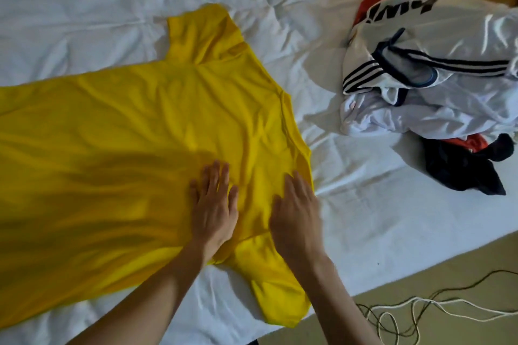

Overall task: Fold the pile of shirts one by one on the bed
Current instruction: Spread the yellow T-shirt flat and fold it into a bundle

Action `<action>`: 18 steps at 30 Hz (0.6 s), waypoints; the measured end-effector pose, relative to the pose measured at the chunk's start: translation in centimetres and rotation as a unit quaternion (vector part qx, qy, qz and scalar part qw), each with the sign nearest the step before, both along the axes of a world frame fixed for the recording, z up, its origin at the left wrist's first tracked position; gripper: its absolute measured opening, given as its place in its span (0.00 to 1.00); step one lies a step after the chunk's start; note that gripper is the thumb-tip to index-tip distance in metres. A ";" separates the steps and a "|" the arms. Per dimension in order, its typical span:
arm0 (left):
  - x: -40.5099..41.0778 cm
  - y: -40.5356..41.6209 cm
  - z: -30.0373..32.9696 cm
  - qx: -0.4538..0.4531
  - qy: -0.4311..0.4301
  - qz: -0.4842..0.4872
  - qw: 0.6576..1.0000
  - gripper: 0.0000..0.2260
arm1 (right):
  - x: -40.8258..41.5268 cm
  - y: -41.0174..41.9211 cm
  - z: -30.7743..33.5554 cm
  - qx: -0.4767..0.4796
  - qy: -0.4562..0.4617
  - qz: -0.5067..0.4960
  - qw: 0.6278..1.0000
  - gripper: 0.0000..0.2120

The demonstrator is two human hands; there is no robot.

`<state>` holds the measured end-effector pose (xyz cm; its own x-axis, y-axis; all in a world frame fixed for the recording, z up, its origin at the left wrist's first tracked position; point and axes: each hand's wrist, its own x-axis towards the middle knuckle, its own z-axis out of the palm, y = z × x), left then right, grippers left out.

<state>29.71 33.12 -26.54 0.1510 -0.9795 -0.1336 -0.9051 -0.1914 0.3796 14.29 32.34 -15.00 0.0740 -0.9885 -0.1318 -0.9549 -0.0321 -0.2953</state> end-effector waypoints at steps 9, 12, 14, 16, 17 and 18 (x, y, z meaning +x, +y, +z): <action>1.8 0.7 -1.4 0.001 -0.083 0.000 0.997 0.28 | -1.2 -6.9 -11.7 0.079 0.057 0.012 0.995 0.38; 3.9 2.5 -0.9 0.020 -0.076 0.030 0.996 0.28 | 1.2 -5.4 -10.7 0.054 0.032 -0.044 0.997 0.40; 6.1 4.6 -0.3 0.029 -0.063 0.058 0.996 0.28 | 4.6 -2.3 -9.4 0.006 -0.037 0.061 0.997 0.35; 8.6 7.5 0.3 0.010 -0.039 0.058 0.997 0.28 | 7.9 2.2 -8.1 -0.018 -0.118 0.211 0.970 0.32; 10.0 9.2 0.6 -0.010 -0.028 0.041 0.999 0.28 | 9.4 4.5 -7.6 -0.017 -0.143 0.277 0.950 0.31; 11.4 11.0 0.9 -0.030 -0.022 0.012 0.999 0.29 | 10.5 6.6 -7.5 -0.012 -0.148 0.326 0.934 0.31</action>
<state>41.08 44.08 -25.61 0.1792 -0.9815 -0.0681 -0.9167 -0.1917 0.3506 24.75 38.90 -22.52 0.6900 -0.7237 0.0109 -0.6078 -0.5876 -0.5342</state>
